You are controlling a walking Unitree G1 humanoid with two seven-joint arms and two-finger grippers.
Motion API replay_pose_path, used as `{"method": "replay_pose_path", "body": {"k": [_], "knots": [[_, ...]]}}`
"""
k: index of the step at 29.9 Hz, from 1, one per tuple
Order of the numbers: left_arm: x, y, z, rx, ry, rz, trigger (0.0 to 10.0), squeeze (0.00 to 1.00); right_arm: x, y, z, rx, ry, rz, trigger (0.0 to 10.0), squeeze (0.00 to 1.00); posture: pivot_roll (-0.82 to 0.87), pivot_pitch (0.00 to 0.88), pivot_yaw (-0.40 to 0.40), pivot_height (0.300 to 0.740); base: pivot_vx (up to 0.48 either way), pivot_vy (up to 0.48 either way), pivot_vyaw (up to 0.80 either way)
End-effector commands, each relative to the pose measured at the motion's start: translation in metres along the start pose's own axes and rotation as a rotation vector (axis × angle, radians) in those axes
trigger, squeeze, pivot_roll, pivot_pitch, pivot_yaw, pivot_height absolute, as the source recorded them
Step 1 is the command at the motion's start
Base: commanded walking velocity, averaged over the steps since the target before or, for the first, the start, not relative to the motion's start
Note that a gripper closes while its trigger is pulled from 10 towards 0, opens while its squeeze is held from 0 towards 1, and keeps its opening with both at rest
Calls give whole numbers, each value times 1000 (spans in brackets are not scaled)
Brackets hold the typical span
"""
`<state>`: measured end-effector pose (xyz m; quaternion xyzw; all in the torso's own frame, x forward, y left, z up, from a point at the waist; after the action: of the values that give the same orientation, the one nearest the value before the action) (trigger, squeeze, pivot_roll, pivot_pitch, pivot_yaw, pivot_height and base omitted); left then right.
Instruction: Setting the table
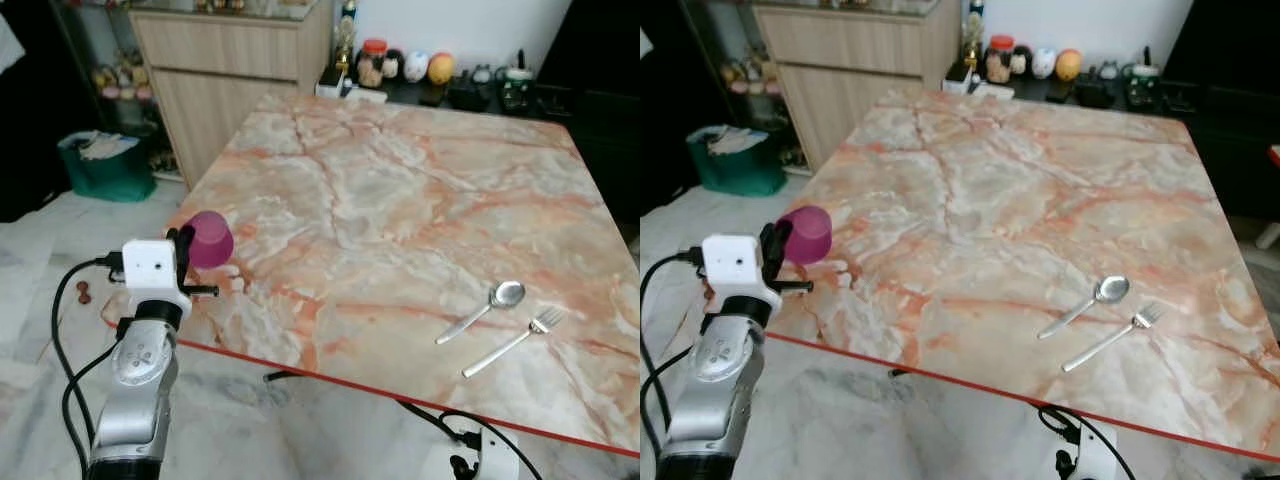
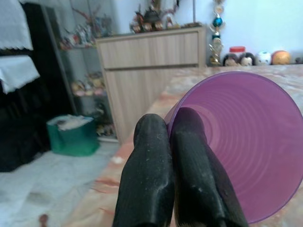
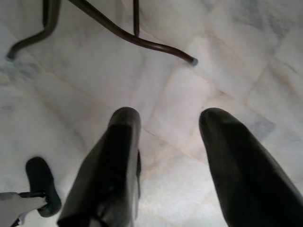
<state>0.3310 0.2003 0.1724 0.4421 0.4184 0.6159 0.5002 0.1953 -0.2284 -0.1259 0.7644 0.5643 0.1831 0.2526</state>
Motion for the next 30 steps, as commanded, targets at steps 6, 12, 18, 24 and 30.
{"method": "replay_pose_path", "body": {"k": [6, 12, 18, 24, 30], "knots": [[-17, 5, 8, 1, 4, -56, 10000, 0, -4, 2, 0, -10, -11, 17, 10000, 0, 106, 0, -52, 740, -86, 0, 0], [-26, 6, 8, 5, -5, -65, 10000, 0, -4, 3, 0, -11, -10, 16, 10000, 0, 97, 0, -48, 740, -301, 0, 0], [-27, 4, 10, 10, -11, -70, 10000, 0, -4, 2, 0, -5, -9, 2, 10000, 0, 94, 0, -47, 740, -313, 0, 0], [-38, -1, 8, 30, -38, -93, 10000, 0, -3, 2, 0, -5, 1, -9, 10000, 0, 89, 0, -52, 740, -349, 0, 0], [-39, -1, 8, 34, -37, -98, 10000, 0, -4, 1, 0, -4, 1, -13, 10000, 0, 90, 0, -54, 740, -358, 0, 0]]}}
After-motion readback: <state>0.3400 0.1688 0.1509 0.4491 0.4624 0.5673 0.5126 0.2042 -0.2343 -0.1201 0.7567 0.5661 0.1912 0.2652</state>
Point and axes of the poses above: a point about 5 cm out from each wrist's last joint towards the gripper, its own z axis pointing out of the wrist towards the gripper, its own y axis along the axis of the wrist's last joint, x = y × z, the point moved 5 cm from there along z, pointing out of the wrist towards the gripper
